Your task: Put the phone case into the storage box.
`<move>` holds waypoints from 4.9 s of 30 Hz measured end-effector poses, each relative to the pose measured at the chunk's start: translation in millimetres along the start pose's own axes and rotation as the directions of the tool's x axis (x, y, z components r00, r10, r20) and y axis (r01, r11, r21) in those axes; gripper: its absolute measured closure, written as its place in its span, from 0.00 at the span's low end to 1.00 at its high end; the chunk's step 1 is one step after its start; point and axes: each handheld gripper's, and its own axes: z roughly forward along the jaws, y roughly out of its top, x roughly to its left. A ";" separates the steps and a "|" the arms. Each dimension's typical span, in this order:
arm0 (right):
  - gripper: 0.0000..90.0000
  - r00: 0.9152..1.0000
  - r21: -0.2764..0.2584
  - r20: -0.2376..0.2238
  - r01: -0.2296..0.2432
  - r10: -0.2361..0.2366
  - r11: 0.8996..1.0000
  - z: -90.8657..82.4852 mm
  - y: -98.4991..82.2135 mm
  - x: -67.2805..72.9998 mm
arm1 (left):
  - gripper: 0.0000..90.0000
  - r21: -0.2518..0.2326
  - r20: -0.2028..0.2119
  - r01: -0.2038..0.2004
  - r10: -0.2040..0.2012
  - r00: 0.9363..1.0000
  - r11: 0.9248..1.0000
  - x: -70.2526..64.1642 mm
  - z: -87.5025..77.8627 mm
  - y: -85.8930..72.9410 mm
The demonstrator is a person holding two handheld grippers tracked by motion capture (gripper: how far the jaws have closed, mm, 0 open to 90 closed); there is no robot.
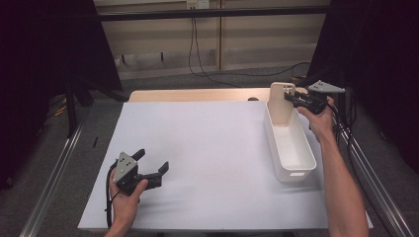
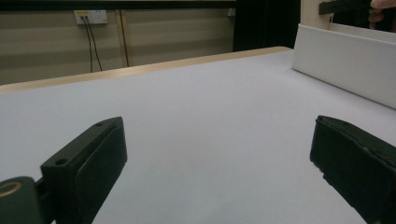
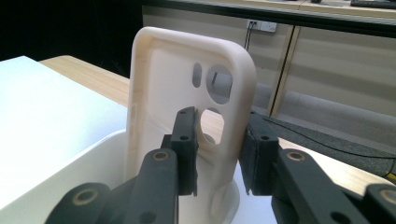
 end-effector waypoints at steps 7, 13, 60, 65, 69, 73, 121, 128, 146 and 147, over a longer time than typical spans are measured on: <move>0.76 1.000 -0.004 0.008 -0.013 0.013 1.000 2.5 -0.2 0.0 | 0.04 0.001 -0.001 0.000 0.000 1.000 1.000 0.4 1.2 -0.4; 0.74 1.000 -0.019 0.002 -0.021 0.021 1.000 5.8 0.5 2.5 | 0.04 0.007 -0.001 -0.001 0.001 1.000 1.000 1.4 1.9 -0.5; 0.03 0.987 -0.024 0.086 -0.135 0.137 0.991 -8.6 1.3 6.6 | 0.04 -0.003 -0.028 0.005 -0.005 1.000 1.000 4.2 -1.7 -0.2; 0.02 0.986 -0.039 0.096 -0.136 0.139 0.990 -12.5 -0.1 10.4 | 0.04 -0.007 -0.024 0.003 -0.003 1.000 1.000 4.1 -2.1 0.0; 0.01 0.983 -0.043 0.099 -0.149 0.153 0.988 -16.6 -1.1 13.4 | 0.04 -0.007 -0.021 0.000 0.000 1.000 1.000 4.4 -2.8 -0.6; 0.02 0.980 -0.044 0.113 -0.158 0.162 0.986 -19.3 -1.6 15.9 | 0.04 -0.018 -0.028 0.005 -0.005 1.000 1.000 5.9 -4.7 -0.1; 0.00 0.987 -0.104 0.121 -0.092 0.104 0.990 -85.4 -0.5 55.4 | 0.04 -0.049 -0.053 0.015 -0.018 0.998 0.999 13.2 -24.9 -4.2; 0.00 0.986 -0.115 0.130 -0.089 0.104 0.989 -101.2 -3.1 60.6 | 0.04 -0.054 -0.041 0.013 -0.015 0.999 0.998 9.5 -24.9 -4.3; 0.00 0.986 -0.122 0.129 -0.094 0.109 0.988 -128.9 -14.1 76.0 | 0.04 -0.055 -0.034 0.002 -0.004 0.999 0.999 6.7 -25.7 -3.8; 0.00 0.986 -0.121 0.125 -0.091 0.107 0.988 -130.0 -14.7 77.4 | 0.04 -0.055 -0.036 0.003 -0.005 0.999 0.998 6.5 -26.0 -3.8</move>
